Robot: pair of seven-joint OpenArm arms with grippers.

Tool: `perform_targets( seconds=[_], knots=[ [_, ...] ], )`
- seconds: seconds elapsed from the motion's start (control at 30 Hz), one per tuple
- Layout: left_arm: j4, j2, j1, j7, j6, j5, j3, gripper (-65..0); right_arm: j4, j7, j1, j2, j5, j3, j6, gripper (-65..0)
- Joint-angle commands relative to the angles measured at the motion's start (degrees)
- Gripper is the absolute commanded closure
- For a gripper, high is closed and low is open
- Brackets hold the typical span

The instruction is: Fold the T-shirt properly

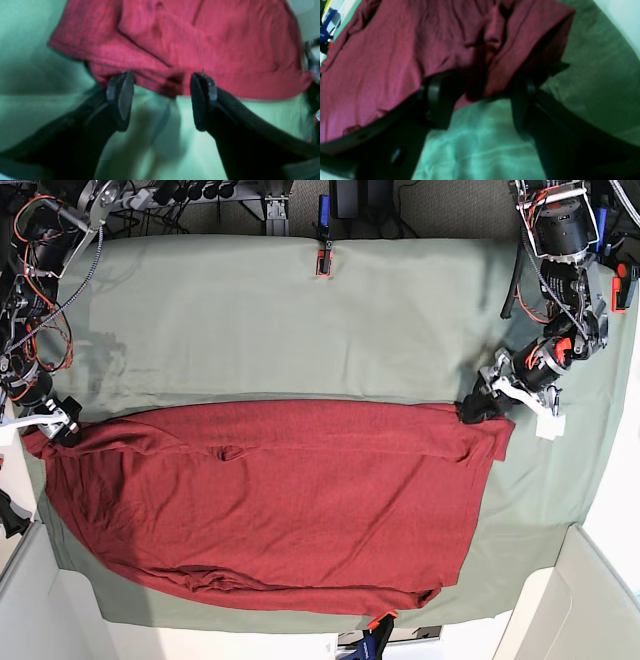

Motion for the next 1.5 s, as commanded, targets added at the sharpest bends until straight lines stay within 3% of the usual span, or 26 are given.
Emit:
perform_targets(
  seconds=[0.0,0.33,0.4,0.43,0.5,0.57,0.67,0.7,0.8,0.93,1.07,1.23,1.47],
  knots=[
    [-1.31,-0.31,-1.88,0.04,1.75,2.34,0.02,-39.3,0.72,0.39,1.09,0.74,0.46,0.00,0.09,-36.0],
    [-5.22,1.81,-7.17,-0.48,1.86,4.79,0.04,-39.1,0.72,0.44,1.09,0.74,0.48,0.00,0.09,-36.0],
    [-5.22,2.05,-7.48,-1.44,3.67,6.54,0.04,-38.8,0.72,0.46,1.16,0.74,0.48,0.00,0.11,-36.0],
    [-5.22,2.19,-7.63,-1.95,4.33,7.67,0.04,-36.1,0.72,0.48,1.27,0.72,0.48,0.00,0.09,-36.0],
    [-5.22,2.19,-7.63,-2.27,4.26,8.63,0.04,-22.7,0.72,0.72,1.44,0.72,0.48,0.00,0.13,-34.5],
    [-5.22,2.14,-7.78,-2.23,1.81,8.63,0.04,-10.2,0.72,0.90,1.90,0.57,0.46,0.00,0.13,-24.7],
    [-5.07,2.12,-8.50,-2.01,-2.45,8.59,0.04,-0.5,0.72,1.09,2.69,-0.04,0.46,-0.02,2.89,-5.8],
    [-4.83,2.10,-8.87,-1.75,-3.54,8.59,0.04,0.0,0.72,1.05,3.04,-0.22,0.42,0.00,4.09,-0.1],
    [-2.34,1.73,-9.35,0.24,-6.19,7.61,0.04,0.0,0.72,1.07,3.30,-0.04,0.46,-0.76,6.21,0.0],
    [2.23,-0.09,-9.33,2.08,-6.51,6.80,0.04,0.0,0.72,1.03,3.30,-0.02,2.95,-1.11,9.64,0.0],
    [5.84,-3.23,-8.98,4.04,-6.54,5.51,0.04,0.0,0.98,-0.87,2.99,0.42,5.90,-1.01,10.88,0.0],
    [8.48,-7.15,-7.63,5.70,-7.23,3.43,0.04,0.0,3.45,-7.28,2.78,0.96,12.31,-0.74,12.22,0.0],
    [17.05,-11.67,0.24,6.27,-6.64,3.43,0.02,0.0,11.32,-8.46,-3.32,0.96,14.23,-0.74,12.28,0.0]
  ],
)
